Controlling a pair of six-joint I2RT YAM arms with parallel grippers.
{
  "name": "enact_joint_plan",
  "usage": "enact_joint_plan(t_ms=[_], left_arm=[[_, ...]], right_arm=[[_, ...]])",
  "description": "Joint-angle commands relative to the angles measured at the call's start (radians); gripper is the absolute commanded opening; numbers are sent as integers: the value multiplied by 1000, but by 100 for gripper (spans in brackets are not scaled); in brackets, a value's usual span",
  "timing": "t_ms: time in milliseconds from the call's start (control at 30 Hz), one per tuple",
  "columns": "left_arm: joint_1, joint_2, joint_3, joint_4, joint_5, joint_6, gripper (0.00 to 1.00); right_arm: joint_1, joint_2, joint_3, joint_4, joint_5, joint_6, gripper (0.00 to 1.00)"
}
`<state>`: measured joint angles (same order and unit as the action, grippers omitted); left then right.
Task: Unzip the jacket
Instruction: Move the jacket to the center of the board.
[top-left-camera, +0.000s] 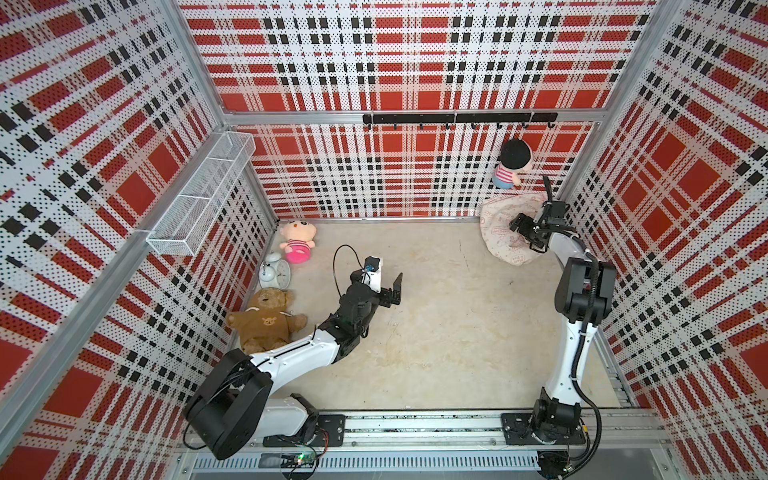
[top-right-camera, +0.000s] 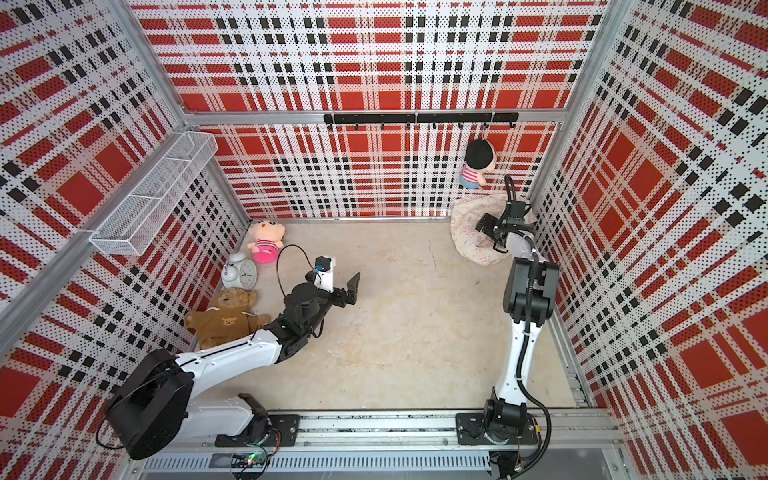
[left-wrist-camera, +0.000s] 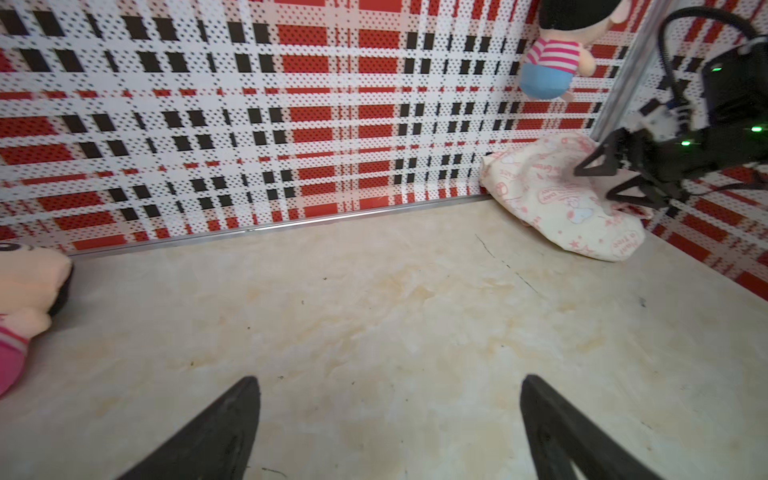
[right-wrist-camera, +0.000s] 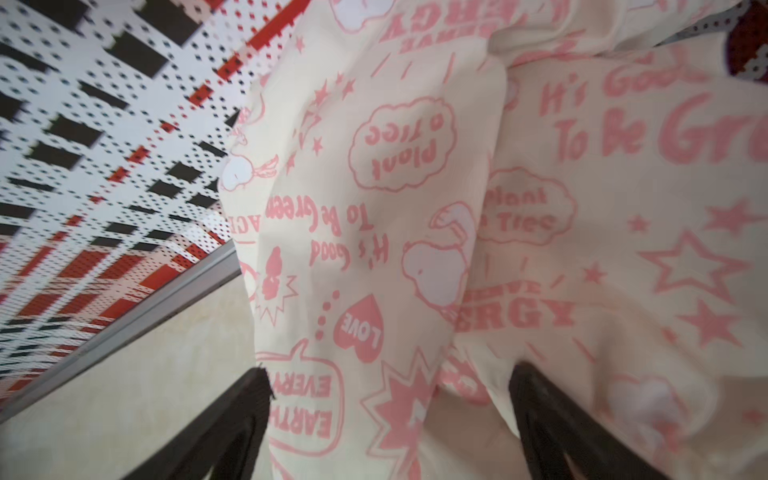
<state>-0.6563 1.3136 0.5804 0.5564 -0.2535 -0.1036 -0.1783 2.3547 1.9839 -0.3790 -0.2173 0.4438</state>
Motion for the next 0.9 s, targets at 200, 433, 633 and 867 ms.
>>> enact_joint_plan(t_ms=[200, 433, 633, 867], left_arm=[[-36, 39, 71, -65, 100, -37, 98], [-40, 48, 95, -64, 25, -98, 98], [-37, 0, 105, -64, 38, -114, 100], [-21, -159, 30, -62, 61, -146, 98]], right_arm=[[39, 164, 240, -214, 85, -104, 51], [113, -28, 17, -171, 78, -130, 0], [355, -358, -282, -160, 452, -268, 0], [687, -467, -384, -263, 597, -210, 12]])
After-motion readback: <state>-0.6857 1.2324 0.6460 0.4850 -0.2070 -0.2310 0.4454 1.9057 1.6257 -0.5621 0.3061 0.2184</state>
